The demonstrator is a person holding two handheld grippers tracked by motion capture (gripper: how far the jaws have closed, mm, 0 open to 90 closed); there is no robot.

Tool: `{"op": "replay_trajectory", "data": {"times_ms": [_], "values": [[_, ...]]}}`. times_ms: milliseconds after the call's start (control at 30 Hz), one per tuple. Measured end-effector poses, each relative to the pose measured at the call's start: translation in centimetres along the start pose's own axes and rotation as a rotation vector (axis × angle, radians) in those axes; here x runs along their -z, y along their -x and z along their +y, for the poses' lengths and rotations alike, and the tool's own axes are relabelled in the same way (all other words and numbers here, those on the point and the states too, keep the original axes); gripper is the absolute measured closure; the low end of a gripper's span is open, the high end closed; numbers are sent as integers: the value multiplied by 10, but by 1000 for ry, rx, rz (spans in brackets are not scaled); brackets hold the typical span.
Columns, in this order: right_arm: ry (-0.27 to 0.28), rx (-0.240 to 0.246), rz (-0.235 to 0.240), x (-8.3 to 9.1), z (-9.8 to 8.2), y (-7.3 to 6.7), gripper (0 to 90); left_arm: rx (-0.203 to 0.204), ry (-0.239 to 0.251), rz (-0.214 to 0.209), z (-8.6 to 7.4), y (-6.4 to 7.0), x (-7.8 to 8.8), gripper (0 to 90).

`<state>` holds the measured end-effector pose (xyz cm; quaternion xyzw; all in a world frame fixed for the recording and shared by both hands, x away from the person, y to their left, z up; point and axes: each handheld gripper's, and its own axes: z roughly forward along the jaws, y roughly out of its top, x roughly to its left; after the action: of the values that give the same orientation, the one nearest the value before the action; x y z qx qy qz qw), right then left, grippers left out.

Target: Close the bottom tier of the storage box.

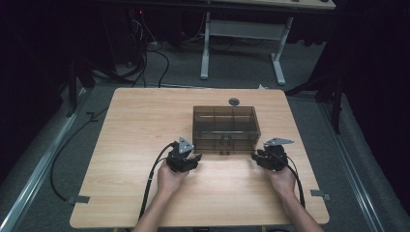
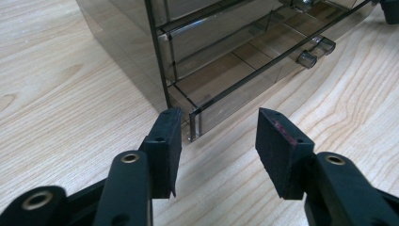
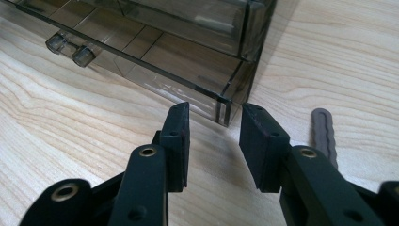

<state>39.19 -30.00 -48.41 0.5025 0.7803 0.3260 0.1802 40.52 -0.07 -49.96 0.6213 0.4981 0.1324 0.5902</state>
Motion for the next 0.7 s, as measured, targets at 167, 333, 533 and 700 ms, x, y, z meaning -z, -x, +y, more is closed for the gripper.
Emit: {"op": "replay_trajectory", "data": {"times_ms": [167, 333, 533, 700], "values": [[5, 3, 4, -2, 2, -1, 646, 2, -5, 5, -2, 0, -4, 545], [-10, 12, 5, -4, 1, 0, 647, 14, -16, 9, -2, -1, -5, 578], [-7, -7, 19, -9, 1, 0, 663, 18, -14, 14, -4, -2, -8, 601], [-12, -12, 13, -10, 0, -1, 666, 2, -20, 18, -5, -2, -8, 627]]}}
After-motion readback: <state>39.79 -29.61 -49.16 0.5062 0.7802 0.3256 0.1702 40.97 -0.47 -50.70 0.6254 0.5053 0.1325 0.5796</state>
